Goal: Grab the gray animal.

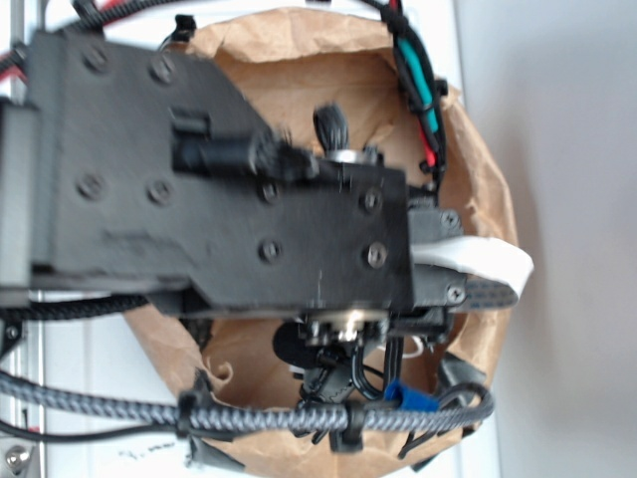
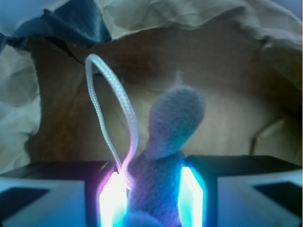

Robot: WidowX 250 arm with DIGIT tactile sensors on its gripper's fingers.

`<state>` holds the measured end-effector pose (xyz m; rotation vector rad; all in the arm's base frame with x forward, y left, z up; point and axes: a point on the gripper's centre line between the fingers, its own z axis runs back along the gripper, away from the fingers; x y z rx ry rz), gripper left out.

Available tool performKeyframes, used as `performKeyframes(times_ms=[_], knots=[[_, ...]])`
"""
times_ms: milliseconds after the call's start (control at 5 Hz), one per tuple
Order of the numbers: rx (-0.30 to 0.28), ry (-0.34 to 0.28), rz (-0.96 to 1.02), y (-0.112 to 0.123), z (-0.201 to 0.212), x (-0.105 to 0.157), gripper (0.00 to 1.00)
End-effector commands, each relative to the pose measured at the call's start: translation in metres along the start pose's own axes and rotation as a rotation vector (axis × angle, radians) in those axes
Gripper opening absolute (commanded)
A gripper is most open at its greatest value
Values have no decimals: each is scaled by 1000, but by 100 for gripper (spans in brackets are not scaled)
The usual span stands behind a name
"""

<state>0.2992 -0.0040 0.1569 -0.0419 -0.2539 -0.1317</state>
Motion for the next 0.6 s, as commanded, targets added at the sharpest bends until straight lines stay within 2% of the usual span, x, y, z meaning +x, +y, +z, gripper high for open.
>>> performKeyframes(times_ms=[0,200,400], knots=[[91,39,57,-2,63,3,0],[139,8,94,5,71,-2,0],[275,8,16,-4,64,0,54]])
